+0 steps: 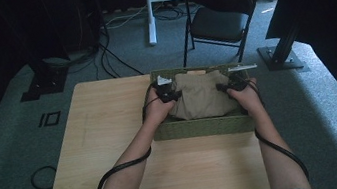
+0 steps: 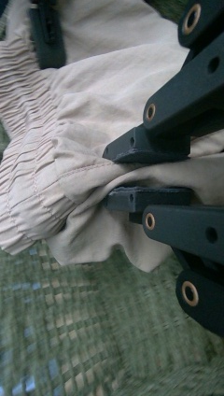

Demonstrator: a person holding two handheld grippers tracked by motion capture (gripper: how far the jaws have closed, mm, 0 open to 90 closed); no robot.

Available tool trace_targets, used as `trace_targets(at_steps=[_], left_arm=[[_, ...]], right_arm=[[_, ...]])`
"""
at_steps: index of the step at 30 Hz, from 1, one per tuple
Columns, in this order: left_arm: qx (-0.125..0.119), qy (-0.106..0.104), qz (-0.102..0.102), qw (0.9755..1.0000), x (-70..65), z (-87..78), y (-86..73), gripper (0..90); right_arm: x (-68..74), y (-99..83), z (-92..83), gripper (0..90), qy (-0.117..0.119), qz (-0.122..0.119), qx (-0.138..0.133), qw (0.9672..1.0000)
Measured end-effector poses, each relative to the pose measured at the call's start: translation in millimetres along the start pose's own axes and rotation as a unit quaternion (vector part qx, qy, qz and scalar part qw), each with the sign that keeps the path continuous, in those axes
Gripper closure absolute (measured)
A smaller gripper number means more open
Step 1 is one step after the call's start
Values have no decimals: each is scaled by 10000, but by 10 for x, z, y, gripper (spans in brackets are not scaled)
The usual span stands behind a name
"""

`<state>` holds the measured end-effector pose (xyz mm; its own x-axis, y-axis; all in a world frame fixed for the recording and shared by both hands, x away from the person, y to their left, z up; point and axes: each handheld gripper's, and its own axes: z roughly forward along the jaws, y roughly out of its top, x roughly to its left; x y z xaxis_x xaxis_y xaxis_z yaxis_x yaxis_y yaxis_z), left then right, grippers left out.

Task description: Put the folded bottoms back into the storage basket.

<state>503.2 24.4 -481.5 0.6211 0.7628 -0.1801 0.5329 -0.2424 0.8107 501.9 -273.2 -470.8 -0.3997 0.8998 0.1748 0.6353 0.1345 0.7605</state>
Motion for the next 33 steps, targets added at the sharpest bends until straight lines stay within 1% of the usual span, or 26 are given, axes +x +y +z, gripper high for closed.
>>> trace_targets(at_steps=[1, 2, 3, 5, 7, 9, 12, 13, 15, 17, 18, 20, 21, 22, 23, 24, 25, 26, 27, 28, 29, 30, 32, 33], left_arm=[[50, 29, 20, 10000, 1, 11, 1, 794], [94, 18, -22, 10000, -1, 25, 3, 794], [161, 30, -16, 9999, -7, 48, 0, 793], [332, 51, -54, 9994, -18, 97, -16, 791], [518, 72, -45, 9986, -23, 148, -41, 791], [555, 101, -74, 9984, -21, 182, -60, 791], [616, 139, -107, 9979, -21, 209, -66, 787], [667, 195, 3, 9976, -25, 218, -74, 783], [721, 303, 76, 9969, -33, 231, -96, 763], [786, 302, 56, 9964, -25, 253, -121, 739], [806, 321, 34, 9962, -20, 257, -126, 711], [852, 213, -35, 9961, -18, 272, -136, 674], [835, 207, -85, 9963, -18, 274, -138, 647], [814, 216, -53, 9964, -20, 275, -137, 622], [801, 231, -45, 9965, -24, 273, -135, 612], [710, 263, -100, 9971, -29, 261, -125, 592], [710, 263, -100, 9971, -29, 261, -125, 579], [673, 233, 37, 9975, -51, 254, -116, 579], [696, 226, 50, 9973, -55, 253, -116, 526], [670, 205, 34, 9975, -56, 247, -111, 502], [575, 213, 18, 9981, -55, 236, -100, 486], [511, 257, 64, 9983, -48, 219, -85, 472], [311, 235, 98, 9992, -49, 184, -51, 411], [280, 218, 89, 9993, -54, 163, -32, 391]], right_arm=[[-9, -11, 24, 766, -3, -10, 22, 10000], [-18, -23, 43, 766, 11, 13, 50, 10000], [-25, -33, 61, 766, -5, 21, 88, 10000], [-38, -59, 99, 765, -67, 27, 148, 9999], [-47, -84, 133, 765, -133, -1, 265, 9996], [-57, -97, 156, 763, -166, 37, 395, 9991], [-74, -101, 179, 759, -137, 84, 497, 9986], [-78, -102, 186, 756, -139, 79, 522, 9985], [-74, -113, 203, 741, -162, 33, 582, 9982], [-68, -126, 223, 709, -227, -50, 690, 9973], [-64, -131, 229, 682, -279, -93, 745, 9968], [-72, -138, 238, 640, -320, -124, 840, 9959], [-77, -138, 237, 613, -384, -108, 821, 9958], [-84, -137, 236, 579, -427, -120, 809, 9957], [-87, -136, 233, 548, -412, -84, 800, 9959], [-91, -135, 228, 523, -414, -90, 755, 9962], [-91, -135, 228, 523, -414, -90, 755, 9962], [-94, -132, 218, 493, -502, -140, 730, 9960], [-101, -127, 194, 431, -583, -135, 689, 9958], [-98, -116, 171, 418, -595, -162, 673, 9958], [-92, -100, 144, 396, -592, -223, 629, 9960], [-79, -79, 113, 365, -561, -265, 538, 9966], [-50, -25, 45, 308, -489, -307, 345, 9977], [-33, 6, 13, 271, -430, -382, 287, 9979]])
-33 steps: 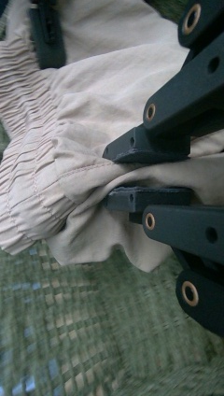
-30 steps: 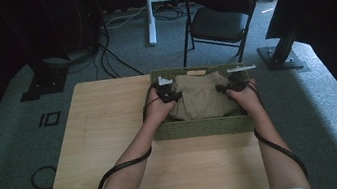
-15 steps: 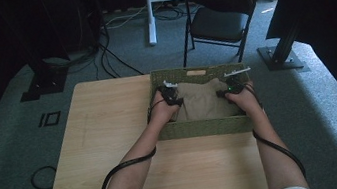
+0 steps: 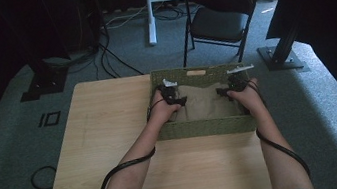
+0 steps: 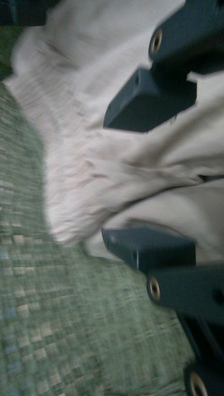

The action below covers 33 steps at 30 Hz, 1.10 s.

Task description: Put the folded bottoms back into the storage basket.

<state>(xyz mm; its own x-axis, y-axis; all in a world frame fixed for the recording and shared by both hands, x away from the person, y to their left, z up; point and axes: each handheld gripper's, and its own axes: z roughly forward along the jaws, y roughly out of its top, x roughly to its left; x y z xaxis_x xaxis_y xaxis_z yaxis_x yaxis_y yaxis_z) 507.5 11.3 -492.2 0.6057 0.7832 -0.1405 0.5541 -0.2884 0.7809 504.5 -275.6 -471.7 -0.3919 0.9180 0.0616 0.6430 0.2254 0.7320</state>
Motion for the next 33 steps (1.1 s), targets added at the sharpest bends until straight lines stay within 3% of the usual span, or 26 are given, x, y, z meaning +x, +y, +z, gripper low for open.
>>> trace_targets(at_steps=[2, 4, 6, 9, 12, 15, 17, 23, 25, 29, 33], left_arm=[[-113, -122, 38, 9999, -8, -46, 38, 382], [-203, -104, 92, 9997, -24, -95, 80, 296], [-279, 8, 96, 9996, -48, -138, 121, 291], [-277, 2, 128, 9995, -77, -207, 165, 259], [-249, 35, 309, 9992, -110, -271, 191, 246], [-285, -88, 241, 9993, -134, -343, 210, 199], [-292, -133, 320, 9990, -156, -395, 224, 198], [-411, 13, 520, 9978, -201, -526, 250, 192], [-376, 7, 397, 9985, -199, -566, 264, 192], [-455, -18, 384, 9982, -204, -658, 288, 186], [-477, -107, 265, 9985, -220, -733, 290, 186]], right_arm=[[31, 53, -65, 211, 82, -73, -146, 9998], [70, 90, -120, 168, 177, -53, -302, 9994], [118, 120, -162, 132, 245, -142, -372, 9989], [185, 149, -212, 132, 386, -176, -451, 9981], [219, 155, -250, 133, 488, -78, -565, 9972], [235, 141, -288, 135, 514, -26, -617, 9968], [245, 126, -324, 135, 541, 4, -593, 9968], [272, 85, -424, 135, 574, 15, -679, 9960], [275, 68, -456, 135, 565, 7, -736, 9957], [277, 35, -511, 135, 542, -72, -796, 9953], [293, 6, -560, 136, 566, 31, -887, 9944]])
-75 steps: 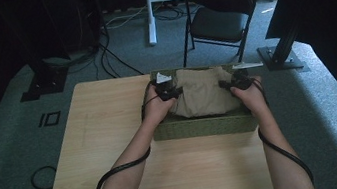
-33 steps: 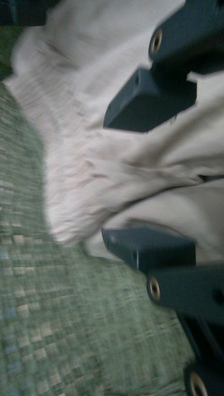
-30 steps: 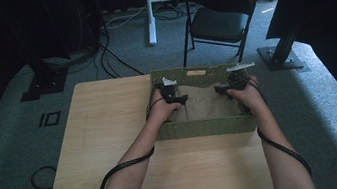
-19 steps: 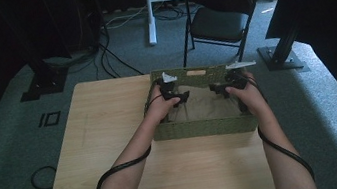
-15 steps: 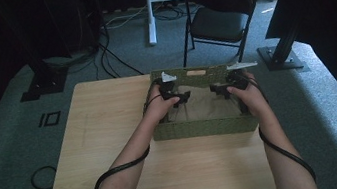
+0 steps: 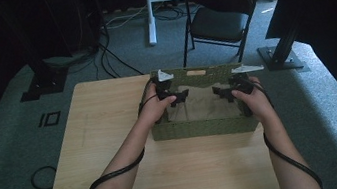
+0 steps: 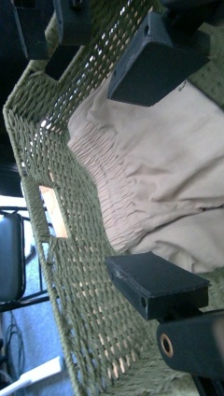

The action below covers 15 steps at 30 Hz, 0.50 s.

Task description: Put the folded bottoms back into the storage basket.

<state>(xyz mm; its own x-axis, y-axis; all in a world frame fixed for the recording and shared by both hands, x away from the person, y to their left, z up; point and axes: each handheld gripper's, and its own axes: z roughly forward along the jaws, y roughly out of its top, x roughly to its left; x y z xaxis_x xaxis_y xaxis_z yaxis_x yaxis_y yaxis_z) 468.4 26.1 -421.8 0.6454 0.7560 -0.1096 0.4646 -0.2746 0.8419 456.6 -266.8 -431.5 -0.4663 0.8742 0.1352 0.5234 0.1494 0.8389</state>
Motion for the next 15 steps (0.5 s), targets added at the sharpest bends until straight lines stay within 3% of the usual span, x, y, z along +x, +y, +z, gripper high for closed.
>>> trace_targets(at_steps=[8, 15], left_arm=[[-16, 9, -88, 10000, -28, -124, -18, 187], [74, -77, 60, 9999, -113, -191, -156, 187]], right_arm=[[41, -3, -110, 131, -138, -56, -122, 9998], [89, -63, -191, 131, -137, -198, -133, 9996]])
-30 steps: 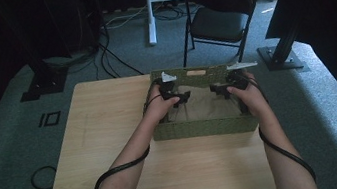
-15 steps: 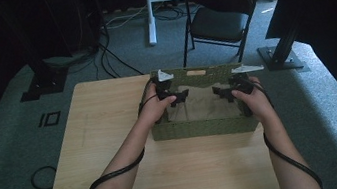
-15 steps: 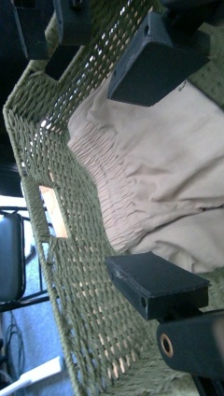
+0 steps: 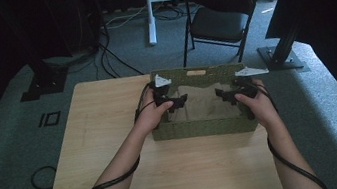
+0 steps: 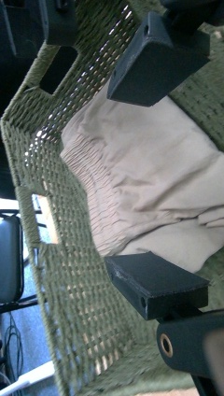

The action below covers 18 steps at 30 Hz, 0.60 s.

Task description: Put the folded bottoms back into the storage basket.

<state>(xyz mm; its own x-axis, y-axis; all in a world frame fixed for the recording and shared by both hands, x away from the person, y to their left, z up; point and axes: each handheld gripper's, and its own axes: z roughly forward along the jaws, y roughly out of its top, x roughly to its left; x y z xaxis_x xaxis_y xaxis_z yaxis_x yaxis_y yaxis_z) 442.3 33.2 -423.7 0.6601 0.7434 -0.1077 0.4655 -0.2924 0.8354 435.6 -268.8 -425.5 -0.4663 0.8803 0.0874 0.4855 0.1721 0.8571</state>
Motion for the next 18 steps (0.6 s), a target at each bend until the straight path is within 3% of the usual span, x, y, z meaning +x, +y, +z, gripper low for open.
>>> trace_targets(at_steps=[13, 18], left_arm=[[-18, -33, 160, 9999, -146, -239, -116, 187], [-24, -165, 181, 9997, -212, -265, -203, 187]], right_arm=[[99, -65, -211, 129, -37, -117, -149, 9998], [149, -111, -277, 129, 33, -152, -148, 9998]])
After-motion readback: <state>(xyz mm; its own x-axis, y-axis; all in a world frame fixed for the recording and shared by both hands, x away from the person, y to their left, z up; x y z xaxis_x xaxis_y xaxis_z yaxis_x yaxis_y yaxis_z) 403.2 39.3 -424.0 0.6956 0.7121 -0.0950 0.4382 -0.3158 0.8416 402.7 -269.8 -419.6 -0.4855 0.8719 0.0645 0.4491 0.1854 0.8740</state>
